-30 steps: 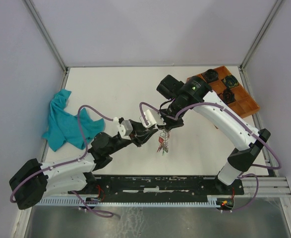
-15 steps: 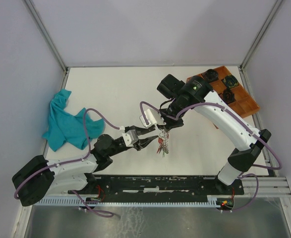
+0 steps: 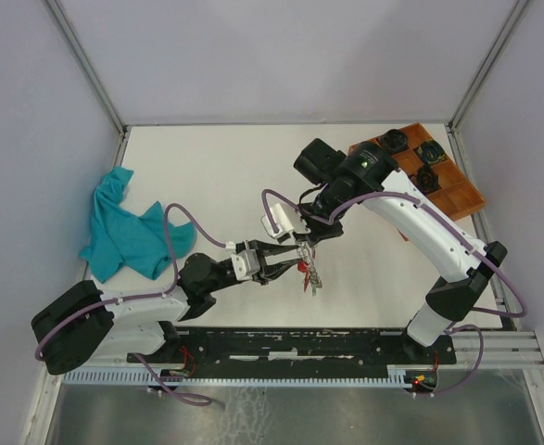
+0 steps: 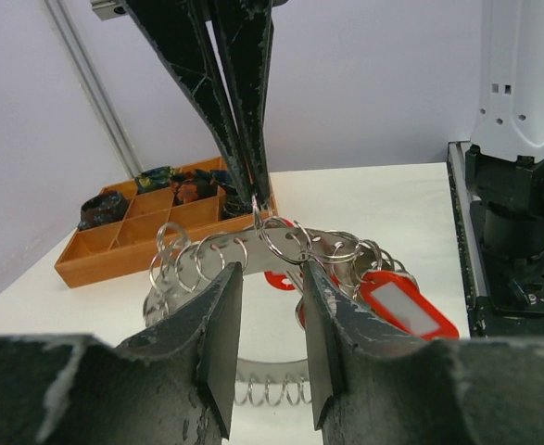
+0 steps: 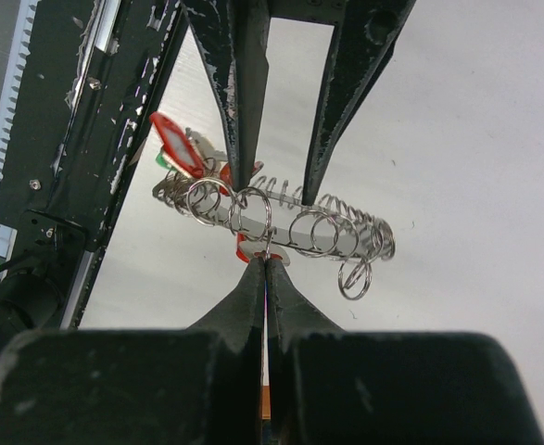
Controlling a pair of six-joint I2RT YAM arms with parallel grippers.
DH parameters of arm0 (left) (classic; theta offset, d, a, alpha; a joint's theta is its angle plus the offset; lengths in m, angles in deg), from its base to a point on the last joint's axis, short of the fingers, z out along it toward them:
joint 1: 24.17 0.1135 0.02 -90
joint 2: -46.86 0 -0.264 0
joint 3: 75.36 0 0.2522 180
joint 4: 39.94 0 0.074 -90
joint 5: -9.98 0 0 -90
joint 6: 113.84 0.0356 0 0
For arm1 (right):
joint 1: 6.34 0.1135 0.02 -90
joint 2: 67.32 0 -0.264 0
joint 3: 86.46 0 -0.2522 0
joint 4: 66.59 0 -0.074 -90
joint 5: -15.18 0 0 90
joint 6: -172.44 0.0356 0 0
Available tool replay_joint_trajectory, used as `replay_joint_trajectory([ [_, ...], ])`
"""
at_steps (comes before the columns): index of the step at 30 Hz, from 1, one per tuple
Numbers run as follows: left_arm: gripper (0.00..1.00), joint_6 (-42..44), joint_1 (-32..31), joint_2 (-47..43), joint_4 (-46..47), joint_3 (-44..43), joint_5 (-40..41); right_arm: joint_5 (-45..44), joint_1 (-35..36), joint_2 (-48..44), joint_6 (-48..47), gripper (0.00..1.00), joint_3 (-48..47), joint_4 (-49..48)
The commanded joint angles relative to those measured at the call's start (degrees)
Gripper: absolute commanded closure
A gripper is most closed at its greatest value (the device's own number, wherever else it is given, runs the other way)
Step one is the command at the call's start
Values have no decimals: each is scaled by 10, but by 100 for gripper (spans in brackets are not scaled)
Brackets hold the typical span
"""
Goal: Remove the keys from the keyring
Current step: Remove the key from the keyring.
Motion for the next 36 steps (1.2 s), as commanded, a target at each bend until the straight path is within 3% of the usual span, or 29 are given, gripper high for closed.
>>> replay_joint_trajectory([
  [1,62,-9,-9,1,54,-27,10,23,3,-21,-10,99,-25,90],
  [9,65,-14,-10,-15,48,-15,43,24,3,-25,-11,99,-22,90],
  [30,62,-4,-46,-12,34,-36,73,34,3,-20,-11,99,-25,90],
  [36,64,10,-56,-14,-14,-57,92,37,3,-21,-12,99,-25,91],
])
